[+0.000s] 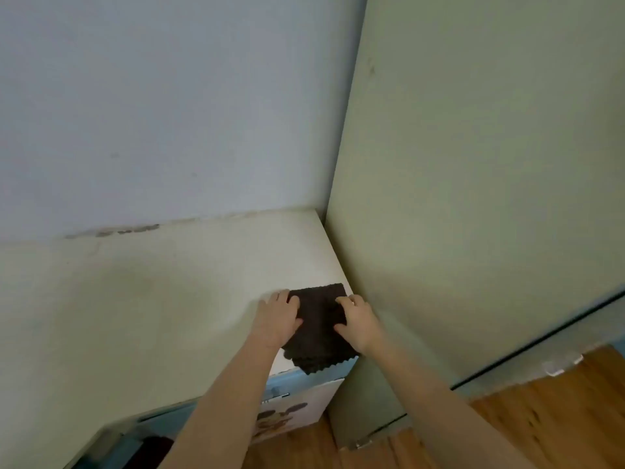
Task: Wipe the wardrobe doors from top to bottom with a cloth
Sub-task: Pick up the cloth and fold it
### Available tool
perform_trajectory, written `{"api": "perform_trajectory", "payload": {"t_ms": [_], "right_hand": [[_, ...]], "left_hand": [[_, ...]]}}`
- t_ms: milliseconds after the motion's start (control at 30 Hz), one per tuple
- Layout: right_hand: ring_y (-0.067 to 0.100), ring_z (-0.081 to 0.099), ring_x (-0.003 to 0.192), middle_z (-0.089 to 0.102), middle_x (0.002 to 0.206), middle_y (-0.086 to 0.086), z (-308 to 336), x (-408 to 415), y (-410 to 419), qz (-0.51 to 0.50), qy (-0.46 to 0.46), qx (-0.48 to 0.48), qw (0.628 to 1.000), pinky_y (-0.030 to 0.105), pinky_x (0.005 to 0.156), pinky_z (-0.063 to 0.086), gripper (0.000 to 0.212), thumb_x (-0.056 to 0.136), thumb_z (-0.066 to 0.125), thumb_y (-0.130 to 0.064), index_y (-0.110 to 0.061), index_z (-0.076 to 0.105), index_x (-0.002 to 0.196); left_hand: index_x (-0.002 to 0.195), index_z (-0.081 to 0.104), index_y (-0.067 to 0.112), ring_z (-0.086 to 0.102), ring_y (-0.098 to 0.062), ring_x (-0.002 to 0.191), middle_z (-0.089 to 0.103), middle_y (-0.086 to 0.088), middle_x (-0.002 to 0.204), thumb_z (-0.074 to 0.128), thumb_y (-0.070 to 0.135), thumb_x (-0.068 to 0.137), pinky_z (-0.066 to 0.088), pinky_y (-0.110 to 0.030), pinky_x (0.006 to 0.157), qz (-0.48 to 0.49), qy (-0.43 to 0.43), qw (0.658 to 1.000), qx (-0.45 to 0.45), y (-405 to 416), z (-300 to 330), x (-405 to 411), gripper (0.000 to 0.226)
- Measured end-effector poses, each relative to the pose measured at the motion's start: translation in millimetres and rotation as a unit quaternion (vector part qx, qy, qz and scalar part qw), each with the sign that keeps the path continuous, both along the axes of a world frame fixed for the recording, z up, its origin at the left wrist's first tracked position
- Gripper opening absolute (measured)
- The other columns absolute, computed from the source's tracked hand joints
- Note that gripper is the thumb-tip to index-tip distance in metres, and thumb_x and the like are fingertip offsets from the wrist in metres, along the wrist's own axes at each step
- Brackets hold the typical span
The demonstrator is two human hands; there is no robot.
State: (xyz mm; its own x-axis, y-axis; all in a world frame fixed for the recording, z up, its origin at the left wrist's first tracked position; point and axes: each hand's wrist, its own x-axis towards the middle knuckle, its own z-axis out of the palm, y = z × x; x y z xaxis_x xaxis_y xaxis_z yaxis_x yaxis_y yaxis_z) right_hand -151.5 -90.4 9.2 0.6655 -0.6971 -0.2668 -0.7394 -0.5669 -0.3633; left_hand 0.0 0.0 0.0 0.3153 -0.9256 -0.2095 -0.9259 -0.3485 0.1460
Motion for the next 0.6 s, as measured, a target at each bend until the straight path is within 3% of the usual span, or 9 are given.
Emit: {"api": "perform_trajectory", "payload": {"t_ms": [100,200,300,467,600], "right_hand": [[0.025,0.033,0.131,0.032,0.146,0.007,-7,6,-5,-0.035,-0.025,0.000,0.999,0.037,0.105,0.038,0.059,0.092,0.058,-0.025,-0.016,0.031,0.144],[0.027,0.031,0.131,0.032,0.147,0.005,-16,11,-3,-0.020,0.013,0.019,1.000,0.037,0.105,0.037,0.068,0.090,0.060,-0.035,-0.018,0.026,0.147],[0.029,0.027,0.129,0.028,0.146,0.006,-20,17,1,-0.006,0.055,-0.006,0.998,0.037,0.101,0.039,0.070,0.090,0.059,-0.038,-0.018,0.024,0.147],[0.034,0.033,0.121,0.035,0.138,0.007,-19,21,7,-0.016,0.065,-0.019,0.998,0.037,0.091,0.044,0.053,0.092,0.055,-0.030,-0.016,0.033,0.139],[0.031,0.043,0.112,0.043,0.130,0.007,-23,20,21,-0.028,0.057,-0.043,0.997,0.035,0.083,0.043,0.035,0.094,0.047,-0.018,-0.015,0.041,0.129]], "left_hand": [[0.137,0.036,0.016,0.034,-0.025,0.134,0.036,-0.007,0.147,0.052,0.035,0.091,0.035,-0.041,0.104,0.013,0.017,1.000,0.000,-9,-6,2,0.052],[0.143,0.028,0.014,0.038,-0.026,0.130,0.038,-0.008,0.144,0.056,0.034,0.089,0.039,-0.038,0.102,0.019,0.036,0.999,0.010,-15,-14,3,0.064],[0.138,0.035,0.011,0.044,-0.026,0.122,0.043,-0.009,0.137,0.056,0.033,0.089,0.044,-0.036,0.095,0.020,0.001,1.000,0.018,-18,-16,2,0.058],[0.127,0.042,0.008,0.052,-0.026,0.110,0.050,-0.010,0.125,0.049,0.019,0.092,0.046,-0.036,0.087,0.024,0.032,0.999,0.006,-18,-16,-7,0.037],[0.122,0.044,0.010,0.053,-0.025,0.107,0.054,-0.009,0.120,0.048,0.020,0.090,0.045,-0.033,0.082,0.034,0.045,0.998,0.003,-7,-17,-14,0.034]]}}
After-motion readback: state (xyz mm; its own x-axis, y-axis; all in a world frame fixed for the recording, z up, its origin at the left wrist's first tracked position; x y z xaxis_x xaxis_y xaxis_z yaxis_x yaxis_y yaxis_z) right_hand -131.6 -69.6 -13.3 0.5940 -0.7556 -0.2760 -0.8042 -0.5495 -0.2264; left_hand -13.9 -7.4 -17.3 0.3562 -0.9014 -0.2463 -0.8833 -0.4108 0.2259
